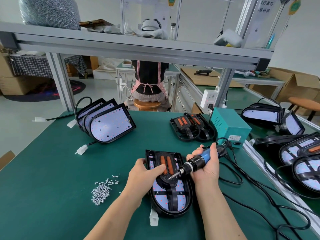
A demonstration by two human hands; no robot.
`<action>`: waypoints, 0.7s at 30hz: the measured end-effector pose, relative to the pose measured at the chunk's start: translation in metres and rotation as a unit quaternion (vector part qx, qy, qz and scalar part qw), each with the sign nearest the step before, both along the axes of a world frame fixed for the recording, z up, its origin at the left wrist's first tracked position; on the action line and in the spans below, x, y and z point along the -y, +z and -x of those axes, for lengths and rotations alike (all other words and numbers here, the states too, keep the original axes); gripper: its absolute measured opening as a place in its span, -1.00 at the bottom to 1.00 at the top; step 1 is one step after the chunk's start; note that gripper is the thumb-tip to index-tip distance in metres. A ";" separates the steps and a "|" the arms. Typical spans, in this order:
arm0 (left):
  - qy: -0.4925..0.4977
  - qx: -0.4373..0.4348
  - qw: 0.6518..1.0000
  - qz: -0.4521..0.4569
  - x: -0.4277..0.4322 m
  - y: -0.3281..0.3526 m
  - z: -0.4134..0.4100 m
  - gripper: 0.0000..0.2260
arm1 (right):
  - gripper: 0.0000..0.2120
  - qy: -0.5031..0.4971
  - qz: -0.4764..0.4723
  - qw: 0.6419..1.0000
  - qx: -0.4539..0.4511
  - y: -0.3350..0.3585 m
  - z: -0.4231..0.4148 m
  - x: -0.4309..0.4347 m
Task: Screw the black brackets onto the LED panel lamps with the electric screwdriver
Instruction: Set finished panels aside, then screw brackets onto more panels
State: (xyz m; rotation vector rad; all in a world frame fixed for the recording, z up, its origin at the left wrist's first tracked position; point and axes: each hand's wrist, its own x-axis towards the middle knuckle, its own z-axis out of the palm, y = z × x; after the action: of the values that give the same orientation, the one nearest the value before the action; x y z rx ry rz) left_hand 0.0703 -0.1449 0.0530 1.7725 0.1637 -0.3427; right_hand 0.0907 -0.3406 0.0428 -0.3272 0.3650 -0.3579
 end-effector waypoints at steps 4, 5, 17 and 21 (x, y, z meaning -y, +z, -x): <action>-0.026 -0.003 0.998 0.052 -0.002 0.000 -0.001 -0.68 | -0.67 0.005 -0.009 1.000 -0.001 0.002 0.001 0.000; -0.026 0.003 0.998 0.052 -0.001 0.000 0.001 -0.66 | -0.67 0.007 -0.013 1.000 -0.001 0.003 0.001 0.000; -0.021 0.053 0.998 0.021 -0.002 0.001 0.007 -0.69 | -0.60 0.015 -0.029 0.999 0.019 0.028 0.005 -0.003; -0.022 0.051 0.998 0.023 -0.001 0.002 0.007 -0.60 | -0.59 0.015 -0.001 1.000 0.019 0.043 -0.001 -0.007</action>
State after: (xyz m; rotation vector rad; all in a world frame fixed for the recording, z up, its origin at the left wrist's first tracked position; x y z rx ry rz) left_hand 0.0632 -0.1436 0.0545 1.7454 0.0437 -0.2841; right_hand 0.0912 -0.3340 0.0863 -0.3222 0.3225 -0.3346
